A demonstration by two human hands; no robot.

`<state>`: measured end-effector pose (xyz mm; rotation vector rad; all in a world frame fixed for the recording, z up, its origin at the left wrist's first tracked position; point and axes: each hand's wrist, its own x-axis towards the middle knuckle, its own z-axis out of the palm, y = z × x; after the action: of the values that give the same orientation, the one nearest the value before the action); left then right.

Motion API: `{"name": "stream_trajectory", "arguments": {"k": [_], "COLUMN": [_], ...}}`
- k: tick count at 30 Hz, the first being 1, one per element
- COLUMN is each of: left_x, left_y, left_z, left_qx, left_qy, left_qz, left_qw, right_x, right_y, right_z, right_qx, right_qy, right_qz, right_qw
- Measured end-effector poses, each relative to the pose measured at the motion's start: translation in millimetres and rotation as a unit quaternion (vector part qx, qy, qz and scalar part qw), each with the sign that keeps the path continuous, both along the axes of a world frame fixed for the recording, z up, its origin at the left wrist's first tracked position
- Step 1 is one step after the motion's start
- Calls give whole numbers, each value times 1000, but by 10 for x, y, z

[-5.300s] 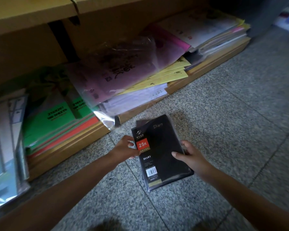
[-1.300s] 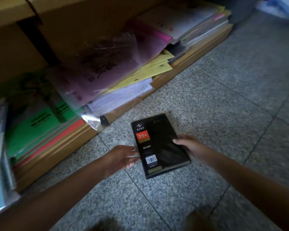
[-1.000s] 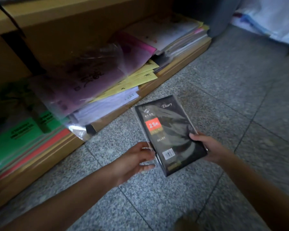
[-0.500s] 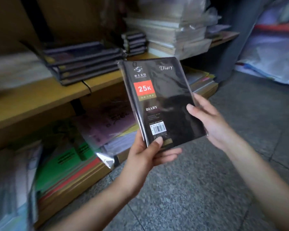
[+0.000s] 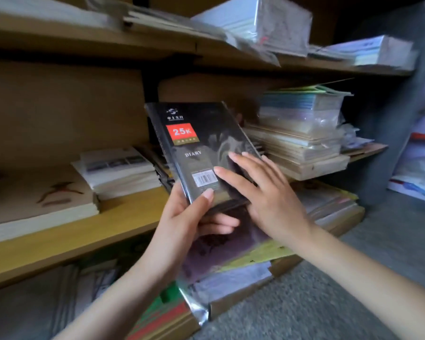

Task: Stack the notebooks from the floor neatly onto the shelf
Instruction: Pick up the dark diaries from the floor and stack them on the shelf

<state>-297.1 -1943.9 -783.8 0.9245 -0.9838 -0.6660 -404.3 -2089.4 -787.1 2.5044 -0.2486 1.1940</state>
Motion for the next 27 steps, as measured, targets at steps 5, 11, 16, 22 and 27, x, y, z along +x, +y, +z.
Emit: {"name": "stream_trajectory", "arguments": {"k": [5, 11, 16, 22, 27], "left_x": [381, 634, 1011, 1333, 1236], "left_y": [-43, -158, -251, -517, -849], "left_z": [218, 313, 330, 331, 381], "left_qx": [35, 113, 195, 327, 417], "left_qy": [3, -24, -163, -273, -312], "left_qz": [25, 82, 252, 308, 310], "left_qw": [999, 990, 934, 851, 795], "right_x": [398, 722, 984, 1384, 1571], "right_y": [-97, -332, -542, -771, -860], "right_z": [159, 86, 231, 327, 395], "right_qx": [-10, 82, 140, 340, 357], "right_qy": [-35, -104, -5, 118, 144], "right_qz": [-25, 26, 23, 33, 85], "right_qw": [999, 991, 990, 932, 919]}}
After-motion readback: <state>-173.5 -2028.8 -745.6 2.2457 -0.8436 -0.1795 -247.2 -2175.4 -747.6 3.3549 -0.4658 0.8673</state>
